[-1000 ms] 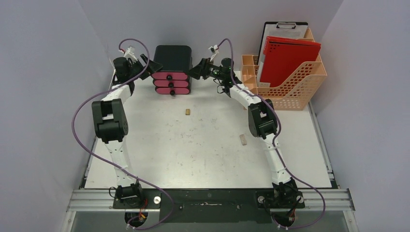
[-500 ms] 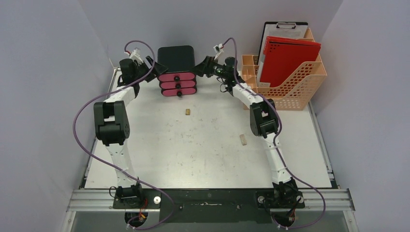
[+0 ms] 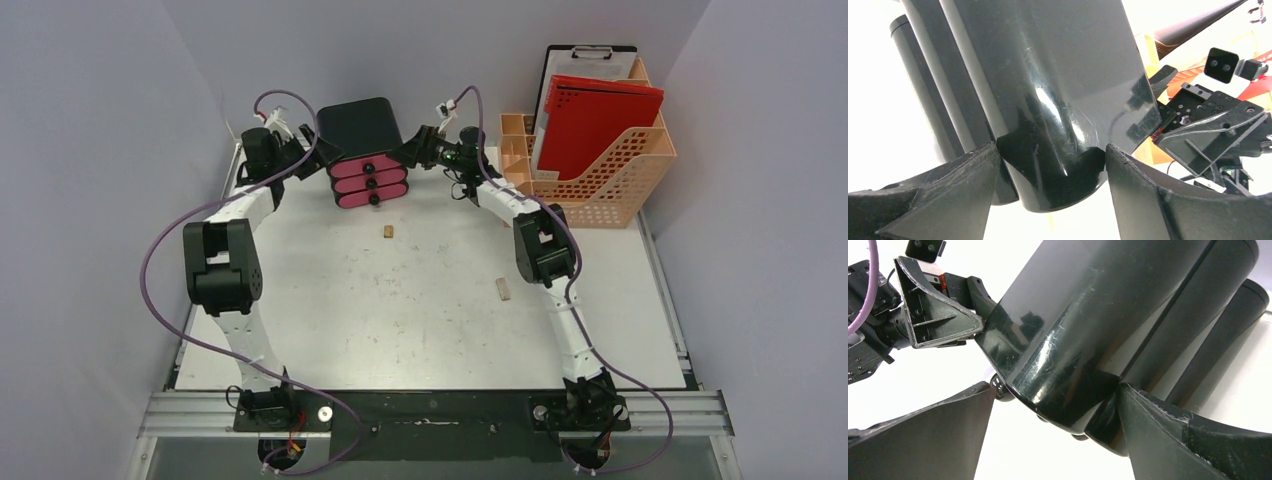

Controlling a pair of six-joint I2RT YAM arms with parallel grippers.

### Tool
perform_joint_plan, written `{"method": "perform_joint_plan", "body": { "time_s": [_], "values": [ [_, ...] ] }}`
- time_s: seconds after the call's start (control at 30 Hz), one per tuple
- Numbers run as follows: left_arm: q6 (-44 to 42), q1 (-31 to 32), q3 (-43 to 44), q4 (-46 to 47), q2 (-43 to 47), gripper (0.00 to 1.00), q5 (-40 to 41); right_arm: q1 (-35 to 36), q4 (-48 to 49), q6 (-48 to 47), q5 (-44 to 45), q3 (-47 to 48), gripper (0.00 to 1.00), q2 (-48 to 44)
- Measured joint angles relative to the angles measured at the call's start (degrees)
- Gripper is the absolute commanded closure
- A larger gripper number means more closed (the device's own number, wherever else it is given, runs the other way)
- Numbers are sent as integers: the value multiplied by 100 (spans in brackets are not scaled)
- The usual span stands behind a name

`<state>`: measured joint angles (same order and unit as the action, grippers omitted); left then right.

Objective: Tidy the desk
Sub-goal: Move the storage box to the center of the board.

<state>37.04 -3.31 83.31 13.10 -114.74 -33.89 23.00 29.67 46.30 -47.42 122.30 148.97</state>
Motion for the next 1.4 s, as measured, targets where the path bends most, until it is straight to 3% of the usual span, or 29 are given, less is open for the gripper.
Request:
{"method": "perform_joint_plan", "body": {
  "time_s": [0.53,0.73,0.9,1.03,1.23,1.4],
  "values": [
    [-754,-833,-949,-238,925,21,247,901,-74,-4,-280,-791,7,-553],
    [-813,-868,-1071,-236,1027,3,247,929,-1027,-815,-258,-728,9,-730],
    [-691,-1012,-1276,-155,1220,4,190,817,-1832,-1410,-190,-737,10,-911],
    [-402,-1272,-2000,407,1790,4,22,564,-2068,-1620,-212,-920,10,-1233],
    [302,-1390,-3812,1862,2844,4,-201,46,-2052,-1714,-278,-1692,10,-1993],
    [820,-1274,-4854,2315,2911,0,-234,-229,-1906,-1718,-293,-2479,10,-2599]
  ]
}}
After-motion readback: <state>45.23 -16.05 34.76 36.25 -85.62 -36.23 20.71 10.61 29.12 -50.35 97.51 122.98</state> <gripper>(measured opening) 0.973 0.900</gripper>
